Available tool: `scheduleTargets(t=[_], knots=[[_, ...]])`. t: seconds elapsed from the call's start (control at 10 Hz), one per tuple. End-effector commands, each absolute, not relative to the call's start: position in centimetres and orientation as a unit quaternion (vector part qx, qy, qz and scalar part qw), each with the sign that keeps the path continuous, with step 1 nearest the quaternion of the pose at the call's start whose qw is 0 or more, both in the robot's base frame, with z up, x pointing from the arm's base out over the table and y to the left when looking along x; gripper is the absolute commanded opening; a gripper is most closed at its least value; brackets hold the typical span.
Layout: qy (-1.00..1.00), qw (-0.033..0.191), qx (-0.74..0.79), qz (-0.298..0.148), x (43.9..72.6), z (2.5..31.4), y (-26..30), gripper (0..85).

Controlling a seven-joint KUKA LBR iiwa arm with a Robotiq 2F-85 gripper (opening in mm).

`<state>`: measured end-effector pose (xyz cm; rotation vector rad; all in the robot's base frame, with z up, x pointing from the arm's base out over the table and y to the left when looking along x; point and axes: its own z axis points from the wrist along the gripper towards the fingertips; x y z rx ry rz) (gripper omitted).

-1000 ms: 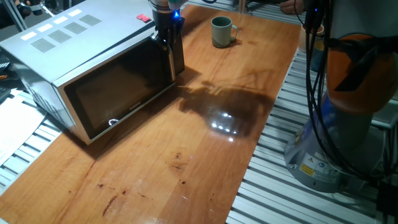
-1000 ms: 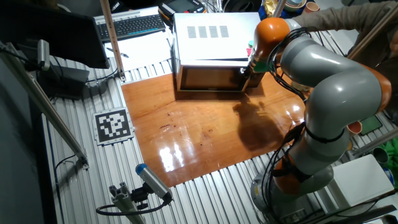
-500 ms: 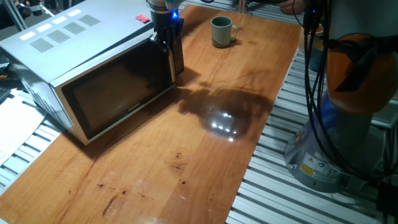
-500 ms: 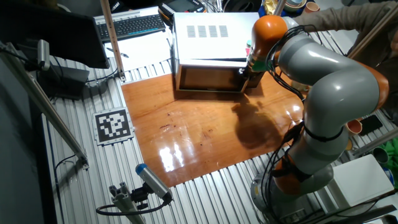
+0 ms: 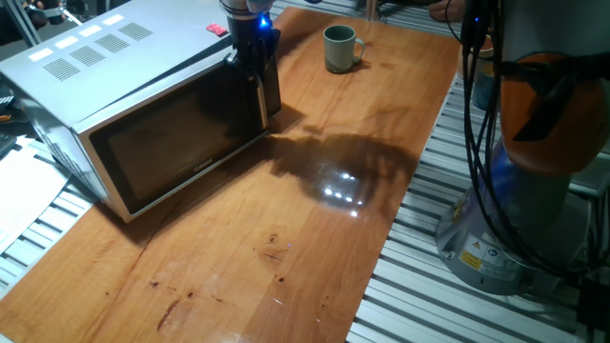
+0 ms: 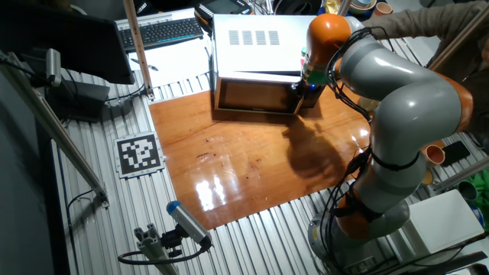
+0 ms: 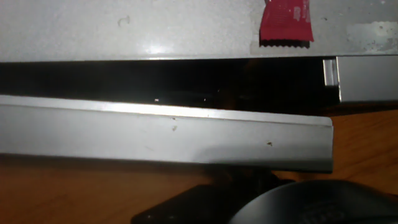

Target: Put the bowl into the microwave

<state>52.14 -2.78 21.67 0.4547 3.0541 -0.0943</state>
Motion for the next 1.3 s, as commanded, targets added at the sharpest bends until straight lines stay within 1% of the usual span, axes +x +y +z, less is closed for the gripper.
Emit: scheduleTargets(t=[0.0,0.1,0.3,0.4,0.8,1.2], knots=[[0.987,0.025,0.153,-0.033,52.2,21.9,-2.7,34.0],[0.986,0.02,0.16,-0.035,52.2,22.0,-2.5,51.0],[0.985,0.017,0.17,-0.032,52.1,22.3,-2.0,51.0],[0.985,0.014,0.171,-0.033,52.0,22.4,-1.9,68.0],[0.983,0.003,0.179,-0.035,52.0,23.5,-1.3,68.0],[0.982,-0.014,0.184,-0.042,52.6,26.8,-1.0,68.0]])
